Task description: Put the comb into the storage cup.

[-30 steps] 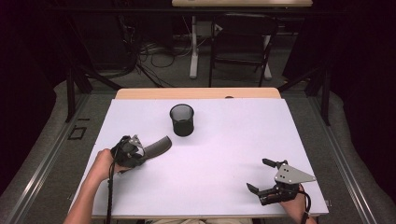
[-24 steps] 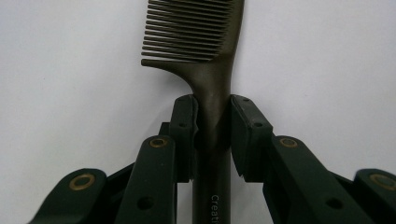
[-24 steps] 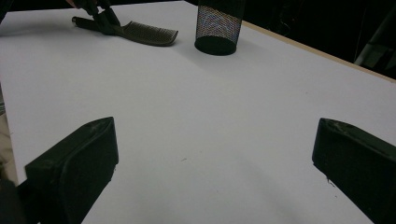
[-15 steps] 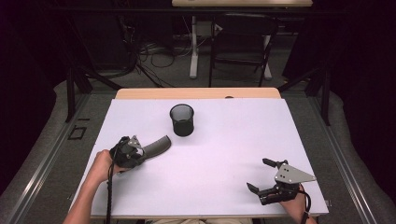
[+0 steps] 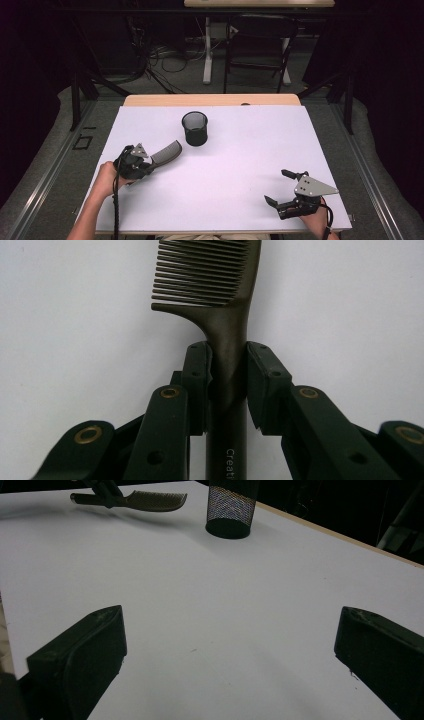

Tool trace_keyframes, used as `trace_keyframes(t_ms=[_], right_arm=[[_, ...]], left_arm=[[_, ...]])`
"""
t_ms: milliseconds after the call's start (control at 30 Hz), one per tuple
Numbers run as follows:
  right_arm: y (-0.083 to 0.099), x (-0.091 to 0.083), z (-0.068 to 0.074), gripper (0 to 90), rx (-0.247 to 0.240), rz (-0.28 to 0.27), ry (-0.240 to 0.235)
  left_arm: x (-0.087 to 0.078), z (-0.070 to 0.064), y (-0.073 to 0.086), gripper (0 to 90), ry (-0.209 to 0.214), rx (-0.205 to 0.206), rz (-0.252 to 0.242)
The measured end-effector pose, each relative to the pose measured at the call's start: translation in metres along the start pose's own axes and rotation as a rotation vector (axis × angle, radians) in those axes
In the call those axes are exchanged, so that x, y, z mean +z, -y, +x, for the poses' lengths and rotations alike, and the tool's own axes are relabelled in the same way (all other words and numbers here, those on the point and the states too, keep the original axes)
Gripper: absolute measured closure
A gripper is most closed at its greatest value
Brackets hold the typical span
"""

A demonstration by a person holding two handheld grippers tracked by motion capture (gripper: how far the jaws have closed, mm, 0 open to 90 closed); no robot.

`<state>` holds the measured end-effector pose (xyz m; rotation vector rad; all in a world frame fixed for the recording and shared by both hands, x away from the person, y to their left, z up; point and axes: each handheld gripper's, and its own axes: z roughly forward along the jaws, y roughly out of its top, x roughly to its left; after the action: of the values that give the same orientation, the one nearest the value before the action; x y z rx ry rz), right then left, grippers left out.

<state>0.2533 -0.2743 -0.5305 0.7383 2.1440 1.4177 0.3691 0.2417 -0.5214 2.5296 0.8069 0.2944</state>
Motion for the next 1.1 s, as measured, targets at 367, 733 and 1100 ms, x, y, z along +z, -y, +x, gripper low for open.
trace_keyframes(t_ms=[367, 733, 1100], right_arm=[[0.0, 0.0, 0.0, 0.0, 0.0, 0.0, 0.001], [0.0, 0.0, 0.0, 0.0, -0.002, -0.002, 0.005], [0.0, -0.001, -0.001, 0.0, -0.002, -0.007, 0.009]], left_arm=[[-0.005, 0.0, 0.002, 72.3, 0.013, -0.042, -0.053], [-0.011, 0.0, 0.004, 72.3, 0.011, -0.088, -0.123], [-0.014, 0.0, 0.004, 72.4, 0.002, -0.118, -0.176]])
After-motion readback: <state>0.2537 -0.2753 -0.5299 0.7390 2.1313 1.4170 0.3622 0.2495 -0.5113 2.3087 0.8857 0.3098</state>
